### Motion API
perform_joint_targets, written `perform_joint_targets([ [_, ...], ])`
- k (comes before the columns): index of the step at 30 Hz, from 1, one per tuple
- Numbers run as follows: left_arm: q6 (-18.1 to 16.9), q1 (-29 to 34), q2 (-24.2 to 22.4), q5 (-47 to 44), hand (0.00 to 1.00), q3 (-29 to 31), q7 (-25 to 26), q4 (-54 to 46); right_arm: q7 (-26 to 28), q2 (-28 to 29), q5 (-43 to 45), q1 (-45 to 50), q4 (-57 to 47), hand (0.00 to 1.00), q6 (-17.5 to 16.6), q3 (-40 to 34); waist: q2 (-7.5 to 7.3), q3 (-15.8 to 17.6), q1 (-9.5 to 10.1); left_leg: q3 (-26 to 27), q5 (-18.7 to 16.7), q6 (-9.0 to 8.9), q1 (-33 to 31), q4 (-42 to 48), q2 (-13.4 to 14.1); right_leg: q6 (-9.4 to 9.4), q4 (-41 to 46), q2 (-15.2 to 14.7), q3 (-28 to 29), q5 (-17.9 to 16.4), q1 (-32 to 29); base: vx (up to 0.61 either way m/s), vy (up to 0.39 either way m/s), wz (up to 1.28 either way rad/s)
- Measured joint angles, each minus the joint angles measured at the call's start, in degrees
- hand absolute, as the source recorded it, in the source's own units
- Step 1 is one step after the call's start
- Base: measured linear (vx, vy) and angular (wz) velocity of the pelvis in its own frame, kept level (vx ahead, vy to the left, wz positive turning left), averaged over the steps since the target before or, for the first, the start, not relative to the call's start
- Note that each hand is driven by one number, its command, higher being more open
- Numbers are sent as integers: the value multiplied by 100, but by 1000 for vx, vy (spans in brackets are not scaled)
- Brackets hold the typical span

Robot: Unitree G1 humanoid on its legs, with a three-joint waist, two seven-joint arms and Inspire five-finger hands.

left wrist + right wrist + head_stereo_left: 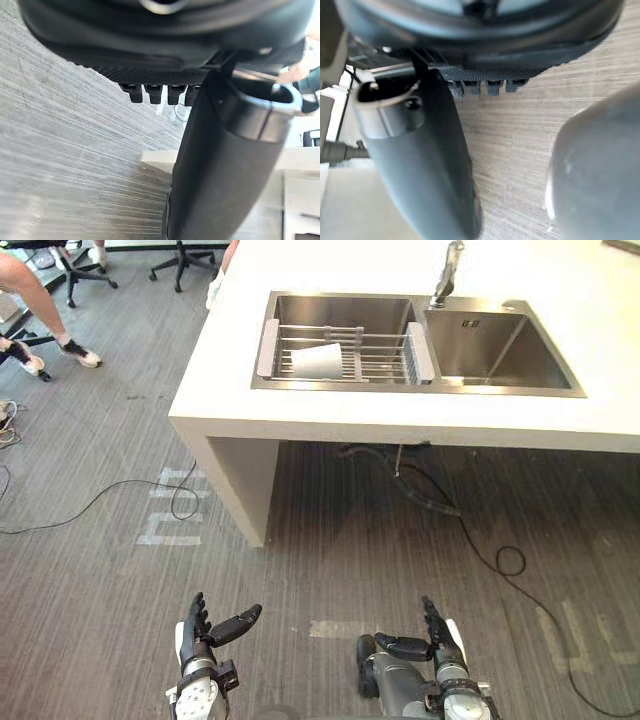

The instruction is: Walk over to the sink, pick up the cup, carry it to the dishwasher, place the cup inside the dishwasher, then close the dishwasher door

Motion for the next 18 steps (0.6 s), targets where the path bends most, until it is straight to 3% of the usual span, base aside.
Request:
perform_joint_targets([
  [1, 1, 146, -83, 3, 100, -21, 2, -496, -8, -15, 12, 183, -278, 100, -2, 98, -19, 1, 87, 104, 764, -6, -418, 1122, 167, -99, -241, 78, -7, -64, 431, 389, -118, 17],
  [2, -2, 207, -82, 5, 100, -64, 5, -722, -8, -20, 18, 272, -398, 100, -32, 144, -35, -15, 137, 168, 744, -41, -592, 1497, 255, -143, -363, 94, -1, -94, 599, 366, -112, 3],
  [3, -2, 253, -81, 44, 100, -113, -1, -1296, -17, 36, 36, 391, -687, 100, -40, 159, -40, -34, 197, 382, 328, -19, -1096, 1990, 390, -246, -594, 113, 1, -166, 907, 346, -104, 4],
  [4, -3, 248, -81, 70, 100, -111, 2, -1512, -26, 40, 73, 400, -760, 100, -44, 152, -43, -36, 204, 424, 170, 13, -1308, 2028, 390, -317, -682, 107, 1, -214, 1001, 319, -85, 5],
  [6, -8, 207, -68, 242, 100, -73, 155, -2209, -40, 31, 193, 396, -825, 100, -53, 131, -54, -46, 315, 551, -298, -11, -1828, 1499, 253, -300, -875, 42, 36, -217, 1242, 320, -21, -5],
  [7, -9, 187, -69, 277, 100, -67, 214, -2375, -41, 26, 194, 419, -823, 100, -52, 116, -58, -46, 338, 557, -367, -26, -1893, 1180, 150, -279, -912, -3, 42, -247, 1319, 346, 52, -1],
  [8, -25, 143, -71, 428, 100, -58, 377, -2657, -31, 25, 193, 476, -803, 100, -48, 38, -65, -46, 354, 547, -363, -66, -1953, 294, -130, -153, -932, -120, 29, -345, 1453, 359, 101, 11],
  [9, -76, 122, -71, 591, 100, -50, 546, -2843, -30, 15, 188, 571, -810, 100, -46, -25, -23, -89, 366, 515, -21, -96, -1887, -800, -330, 16, -876, -198, 21, -499, 1537, 365, 125, 12],
  [10, -74, 137, -76, 641, 100, -49, 614, -2991, -30, 2, 188, 639, -838, 100, -45, -53, 120, -168, 379, 547, 437, -24, -1822, -1357, -358, 119, -811, -188, 28, -620, 1573, 470, 204, 3],
  [11, -63, 116, 13, 681, 100, 25, 723, -3293, -31, 88, 190, 697, -759, 100, 33, -59, -52, -192, 455, 700, 808, 330, -1592, -1502, -527, 235, -584, -394, 113, -892, 1642, 398, 164, 1],
  [13, -55, 115, 119, 866, 100, 65, 980, -3898, 23, 193, 188, 857, -884, 100, 19, 91, -239, -293, 476, 644, 759, 427, -1532, -1607, -716, 270, -622, -537, 145, -919, 1688, 364, 114, 16],
  [15, -55, 101, 239, 1056, 100, 51, 1131, -4513, 132, 200, 187, 720, -848, 100, 25, 111, -326, -296, 532, 642, 603, 547, -1425, -1528, -796, 298, -716, -596, 288, -898, 1851, 288, 62, 9],
  [18, -258, 286, 258, 1271, 100, -121, 1136, -5420, 148, 143, 239, 440, -717, 100, -89, 36, -350, -375, 636, 642, 271, 506, -1121, -1516, -809, 375, -534, -635, 426, -865, 1975, 222, 57, -26],
])
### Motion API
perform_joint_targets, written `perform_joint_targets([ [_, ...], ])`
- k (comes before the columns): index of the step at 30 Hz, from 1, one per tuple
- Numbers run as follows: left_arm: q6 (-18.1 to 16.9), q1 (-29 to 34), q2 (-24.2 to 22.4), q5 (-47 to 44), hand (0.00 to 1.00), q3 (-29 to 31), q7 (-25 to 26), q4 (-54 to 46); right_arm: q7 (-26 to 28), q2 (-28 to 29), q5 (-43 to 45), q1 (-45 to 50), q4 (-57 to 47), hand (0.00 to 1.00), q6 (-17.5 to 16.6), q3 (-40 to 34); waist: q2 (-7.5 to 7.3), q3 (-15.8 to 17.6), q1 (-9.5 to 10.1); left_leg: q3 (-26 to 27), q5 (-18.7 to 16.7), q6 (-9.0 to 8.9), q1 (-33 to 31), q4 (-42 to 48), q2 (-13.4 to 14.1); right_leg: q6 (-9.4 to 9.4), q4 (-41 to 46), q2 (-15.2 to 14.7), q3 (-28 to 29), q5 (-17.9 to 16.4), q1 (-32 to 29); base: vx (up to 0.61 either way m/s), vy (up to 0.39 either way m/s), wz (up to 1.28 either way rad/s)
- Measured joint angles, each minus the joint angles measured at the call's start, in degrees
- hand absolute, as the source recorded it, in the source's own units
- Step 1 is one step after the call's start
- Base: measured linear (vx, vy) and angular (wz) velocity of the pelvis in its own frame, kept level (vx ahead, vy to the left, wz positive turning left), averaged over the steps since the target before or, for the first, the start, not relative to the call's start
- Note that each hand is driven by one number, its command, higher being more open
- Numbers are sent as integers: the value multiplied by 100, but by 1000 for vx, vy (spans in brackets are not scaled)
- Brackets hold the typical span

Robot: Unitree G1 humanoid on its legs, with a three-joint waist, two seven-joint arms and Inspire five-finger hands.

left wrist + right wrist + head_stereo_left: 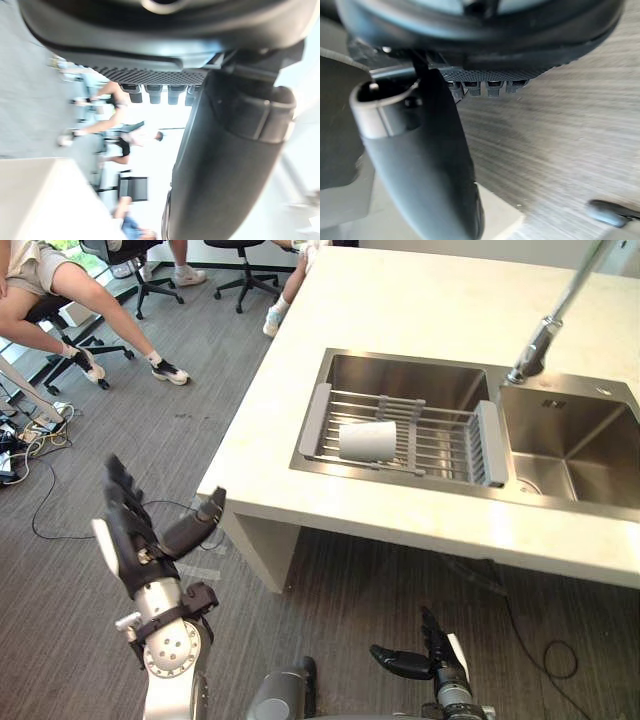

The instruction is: Walk over to the sink, pick up the cup, carry it to the dishwasher, place the cup inside the dishwasher, then close the dishwasher door

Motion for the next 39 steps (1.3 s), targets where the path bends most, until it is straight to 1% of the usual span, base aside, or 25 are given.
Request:
perform_joint_targets([
  [1, -189, 15, 14, 70, 100, -120, -47, -226, -2, -4, 1, -93, 73, 100, -73, -5, -6, -25, -2, -6, -100, -5, 157, -81, -5, 151, 433, -31, 51, -80, -90, 176, 81, -18],
  [2, -359, 18, 89, 101, 100, -213, -111, -355, -2, -4, -1, -178, 215, 100, -127, -2, -47, -51, -50, 32, -156, 15, 400, -217, -36, 498, 1488, -152, 78, -177, -477, 178, 84, -13],
  [3, -371, 23, 126, 103, 100, -212, -127, -383, 7, 2, -7, -230, 315, 100, -126, 5, -64, -59, -95, 39, -164, 29, 494, -263, -48, 662, 1973, -202, 75, -151, -661, 190, 74, -1],
  [4, -371, 28, 191, 101, 100, -212, -146, -378, 38, 29, -16, -298, 543, 100, -127, 40, -75, -65, -199, 38, -184, 76, 681, -332, -57, 829, 2889, -344, 69, -94, -992, 155, 34, 6],
  [5, -370, 53, 204, 101, 100, -210, -154, -373, 48, 46, -16, -321, 666, 100, -122, 62, -73, -64, -247, 38, -197, 93, 785, -372, -57, 782, 3190, -380, 65, -137, -1125, 196, 26, 8],
  [6, -369, 120, 198, 100, 100, -213, -161, -368, 69, 74, -21, -353, 866, 100, -90, 121, -55, -57, -312, 35, -199, 97, 996, -506, -27, 621, 3536, -421, 20, -241, -1379, 149, 6, 3],
  [8, -369, 130, 195, 100, 100, -208, -180, -364, 113, 89, -32, -362, 1032, 100, -69, 188, -5, -30, -353, 37, -201, 76, 1185, -657, 102, 431, 3516, -403, -140, -357, -1765, 153, -30, -3],
  [10, -370, 128, 197, 93, 100, -199, -180, -357, 147, 76, -54, -410, 1070, 100, -53, 201, 30, -10, -386, 48, -202, 7, 1254, -720, 233, 333, 3127, -339, -251, -406, -2044, 126, -73, -4],
  [11, -372, 113, 215, 90, 100, -191, -180, -276, 147, 69, -65, -483, 1096, 100, -52, 199, 31, -9, -452, 39, -210, -65, 1260, -747, 340, 284, 2271, -212, -302, -338, -2181, 150, -150, 9],
  [12, -358, 88, 255, 85, 100, -201, -181, -147, 138, 55, -72, -478, 1103, 100, -58, 201, -26, -39, -486, -18, -261, -170, 1270, -751, 312, 225, 1425, -128, -233, 90, -2159, 159, -169, 13],
  [13, -328, 94, 288, 81, 100, -214, -179, -126, 114, 61, -85, -446, 1114, 100, -69, 211, -114, -78, -504, -71, -302, -238, 1269, -749, 236, 157, 1083, -142, -158, 501, -2153, 189, -210, 22],
  [14, -335, 43, 219, 75, 100, -301, -191, 73, 74, -16, -81, -469, 1273, 100, -72, 221, -102, -103, -542, -181, -405, -333, 1286, -691, 201, 70, 1009, -107, -143, 692, -2123, 167, -178, 18],
  [15, -296, 46, 182, 81, 100, -439, -222, 222, 81, -167, -72, -501, 1325, 100, -50, 167, 128, -180, -549, -326, -496, -413, 1256, -683, 345, 53, 799, 51, -181, 685, -2028, 165, -163, 14],
  [16, -289, 51, 177, 82, 100, -470, -264, 269, 81, -212, -72, -528, 1359, 100, -47, 166, 221, -211, -551, -337, -529, -427, 1227, -649, 413, 34, 714, 122, -210, 687, -2001, 161, -140, 8],
  [17, -283, 41, 174, 84, 100, -536, -352, 319, 80, -296, -62, -554, 1373, 100, -41, 145, 393, -247, -565, -398, -598, -468, 1194, -589, 572, -25, 535, 278, -295, 668, -1900, 136, -115, 11],
  [18, -279, 2, 178, 83, 100, -600, -397, 328, 80, -325, -54, -592, 1374, 100, -40, 139, 463, -245, -574, -503, -621, -495, 1196, -518, 669, -103, 398, 365, -361, 628, -1781, 220, -188, 26],
  [20, -276, -178, 180, 76, 100, -703, -552, 397, 65, -303, 2, -603, 1390, 100, -39, 148, 469, -210, -579, -805, -615, -511, 979, 136, 759, -281, 146, 498, -492, 624, -1494, 191, -172, 26],
  [22, -235, -332, 187, -9, 100, -812, -662, 543, 78, -312, 64, -615, 1391, 100, -39, 206, 467, -167, -548, -928, -553, -655, 427, 1505, 849, -362, -161, 616, -545, 705, -1115, 130, -96, 7],
  [24, -230, -411, 214, -143, 100, -867, -818, 545, 67, -312, 212, -649, 1392, 100, -39, 246, 417, -150, -450, -979, -709, -617, 112, 1509, 724, -383, -273, 597, -473, 698, -1002, 169, -18, -18],
  [26, -214, -556, 264, -160, 100, -869, -857, 556, 69, -307, 215, -713, 1452, 100, -29, 247, 406, -127, -389, -1134, -734, -622, -29, 734, 466, -379, -300, 505, -401, 699, -1003, 156, 61, -18],
  [27, -216, -685, 291, -160, 100, -901, -893, 628, 70, -307, 214, -733, 1489, 100, -27, 259, 420, -126, -340, -1317, -349, -601, -44, -20, 315, -349, -299, 469, -345, 683, -1006, 158, 123, -22],
  [28, -208, -771, 376, -157, 100, -946, -918, 746, 72, -292, 213, -772, 1602, 100, -12, 303, 394, -143, -288, -1306, 174, -542, 120, -346, 217, -243, -279, 429, -246, 628, -979, 161, 101, -13],
  [30, -182, -799, 532, -156, 100, -1095, -927, 807, 87, -207, 211, -727, 1596, 100, -17, 365, 278, -138, -325, -1325, 306, -471, 226, -596, 90, -174, -377, 301, -245, 622, -970, 130, 56, 8],
  [34, 11, -747, 756, -150, 100, -1343, -1082, 869, 139, -36, 205, -650, 1547, 100, 26, 384, 263, -133, -285, -1294, 329, -436, 453, -789, 18, -148, -485, 218, -193, 639, -791, 87, 58, -1],
  [39, 64, -738, 1063, 111, 100, -1802, -1454, 880, 227, -5, 206, -599, 1546, 100, 30, 457, 197, -234, -288, -1248, 628, -439, 765, -1441, 6, -88, -646, 172, -89, 682, -730, 11, 0, -3],
])
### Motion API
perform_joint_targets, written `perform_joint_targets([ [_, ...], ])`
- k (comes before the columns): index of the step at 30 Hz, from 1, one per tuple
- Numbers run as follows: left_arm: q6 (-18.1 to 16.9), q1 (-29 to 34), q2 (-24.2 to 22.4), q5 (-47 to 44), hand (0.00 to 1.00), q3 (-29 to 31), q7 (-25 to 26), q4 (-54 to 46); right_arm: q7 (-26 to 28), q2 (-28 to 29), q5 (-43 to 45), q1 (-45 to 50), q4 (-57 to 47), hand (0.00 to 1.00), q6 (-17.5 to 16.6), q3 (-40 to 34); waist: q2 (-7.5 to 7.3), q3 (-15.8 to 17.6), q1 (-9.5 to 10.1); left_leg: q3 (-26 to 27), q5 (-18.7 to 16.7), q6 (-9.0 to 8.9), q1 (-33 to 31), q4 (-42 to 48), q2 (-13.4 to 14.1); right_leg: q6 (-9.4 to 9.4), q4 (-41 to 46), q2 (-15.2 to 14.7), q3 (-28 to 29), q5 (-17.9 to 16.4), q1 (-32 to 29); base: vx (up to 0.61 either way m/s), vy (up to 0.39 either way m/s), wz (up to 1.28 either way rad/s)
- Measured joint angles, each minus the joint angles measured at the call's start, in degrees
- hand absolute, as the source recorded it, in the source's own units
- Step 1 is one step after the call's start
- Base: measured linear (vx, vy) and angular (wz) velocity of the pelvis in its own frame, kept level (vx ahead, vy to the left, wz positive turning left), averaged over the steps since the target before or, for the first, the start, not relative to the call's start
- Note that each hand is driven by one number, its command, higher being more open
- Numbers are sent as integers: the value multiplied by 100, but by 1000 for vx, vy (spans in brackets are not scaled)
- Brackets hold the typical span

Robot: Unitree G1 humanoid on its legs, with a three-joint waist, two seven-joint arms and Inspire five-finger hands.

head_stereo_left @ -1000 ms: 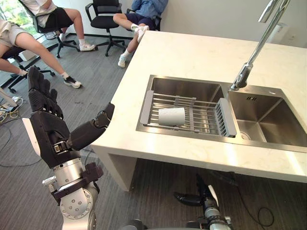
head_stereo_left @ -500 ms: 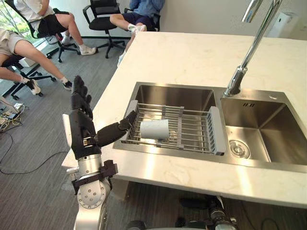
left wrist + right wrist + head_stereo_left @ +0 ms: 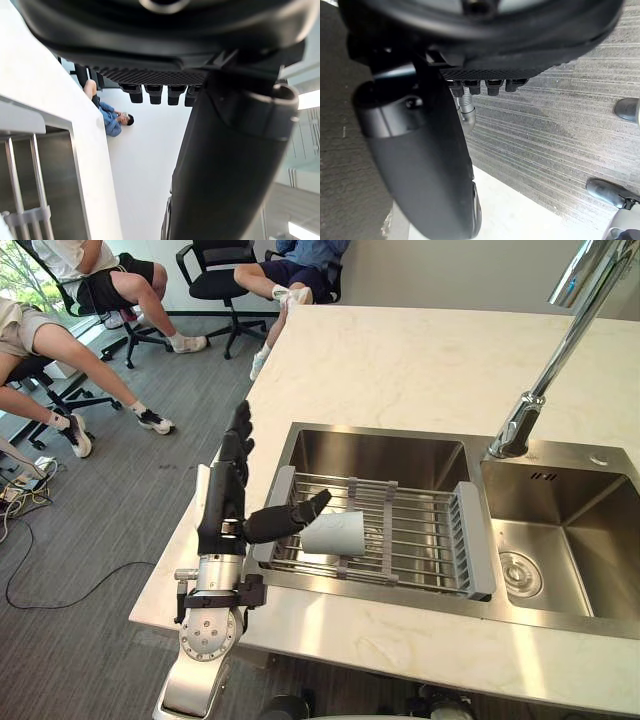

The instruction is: Walk over to the sink, pick up the cup, carry it to the dishwasher, place the cup inside the dishwasher, then close the dishwasher door

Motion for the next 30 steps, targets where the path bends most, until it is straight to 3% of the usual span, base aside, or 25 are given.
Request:
perform_joint_targets([
  [12, 350, -211, 380, 934, 100, -184, -600, 839, 113, -39, 0, 124, 39, 100, 7, -6, -119, -242, -58, -141, 220, -56, 34, -321, 45, 14, -133, 95, -131, 83, 12, -12, -14, 6],
  [30, 537, -1101, 614, 1664, 100, -284, -608, 1459, 179, -42, -1, 96, 37, 100, 9, -6, -145, -272, -186, -254, 294, -64, -102, -355, 27, 11, -134, 90, -207, 100, -100, -5, 6, 3],
])
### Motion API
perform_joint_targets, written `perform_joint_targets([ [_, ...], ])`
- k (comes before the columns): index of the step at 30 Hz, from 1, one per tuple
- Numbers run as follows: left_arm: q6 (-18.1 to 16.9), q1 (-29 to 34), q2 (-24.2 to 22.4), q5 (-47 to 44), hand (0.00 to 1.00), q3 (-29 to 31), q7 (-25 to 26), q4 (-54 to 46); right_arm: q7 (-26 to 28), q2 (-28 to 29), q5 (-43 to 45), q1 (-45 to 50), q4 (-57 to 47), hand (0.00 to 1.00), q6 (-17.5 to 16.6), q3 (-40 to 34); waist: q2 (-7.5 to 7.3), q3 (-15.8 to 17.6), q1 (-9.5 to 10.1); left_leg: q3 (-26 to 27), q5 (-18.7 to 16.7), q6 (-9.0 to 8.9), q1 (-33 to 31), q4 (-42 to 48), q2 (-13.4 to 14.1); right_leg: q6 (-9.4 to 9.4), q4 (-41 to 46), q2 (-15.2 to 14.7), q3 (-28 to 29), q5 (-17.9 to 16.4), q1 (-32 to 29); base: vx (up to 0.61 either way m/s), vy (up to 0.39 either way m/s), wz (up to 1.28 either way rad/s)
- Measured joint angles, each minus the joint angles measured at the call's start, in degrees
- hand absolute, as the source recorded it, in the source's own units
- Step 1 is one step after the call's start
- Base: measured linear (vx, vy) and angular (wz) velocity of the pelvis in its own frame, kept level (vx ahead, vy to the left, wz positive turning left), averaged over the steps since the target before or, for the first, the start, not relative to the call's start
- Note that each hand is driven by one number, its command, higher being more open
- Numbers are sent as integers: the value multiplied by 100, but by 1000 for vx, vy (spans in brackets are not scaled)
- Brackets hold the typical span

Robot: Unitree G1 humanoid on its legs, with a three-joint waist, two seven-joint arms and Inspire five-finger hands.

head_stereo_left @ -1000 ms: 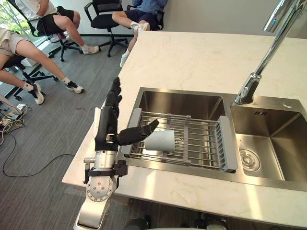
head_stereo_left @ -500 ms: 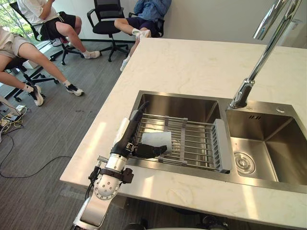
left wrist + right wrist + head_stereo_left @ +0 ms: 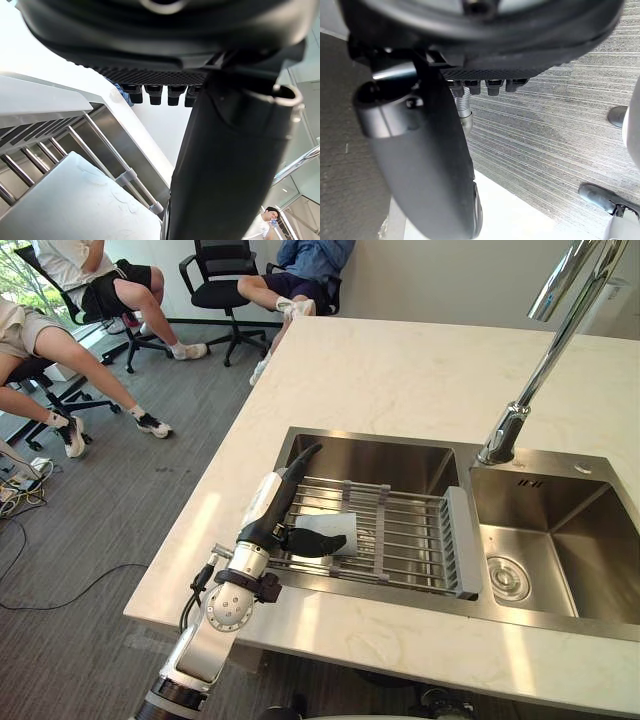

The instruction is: Walk over to the sink, pick up the cup, carry it to the dishwasher, place the cup inside the dishwasher, then close the dishwasher door

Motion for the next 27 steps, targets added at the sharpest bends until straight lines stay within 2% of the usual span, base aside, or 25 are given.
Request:
perform_joint_targets([
  [10, -5, -141, 142, 442, 100, -36, 5, 302, -7, -5, -4, 6, -2, 100, 2, -2, -23, -9, -5, 5, 85, 5, 29, -151, 7, -6, -46, 2, 1, 41, -31, 0, 0, 0],
  [14, 18, -137, 153, 601, 100, -26, 7, 882, -11, -2, -6, 6, -1, 100, 3, -6, -48, 6, -10, 17, 179, 18, 44, -293, 9, 1, -193, 4, 4, 157, -17, 0, 0, 0],
  [27, -10, -138, 150, 893, 100, 1, 25, 866, -35, 4, -10, 22, 4, 100, 13, -15, -92, 26, -51, -28, 322, 22, 125, -530, -3, 78, -459, -7, -50, 303, 71, -2, 2, 0],
])
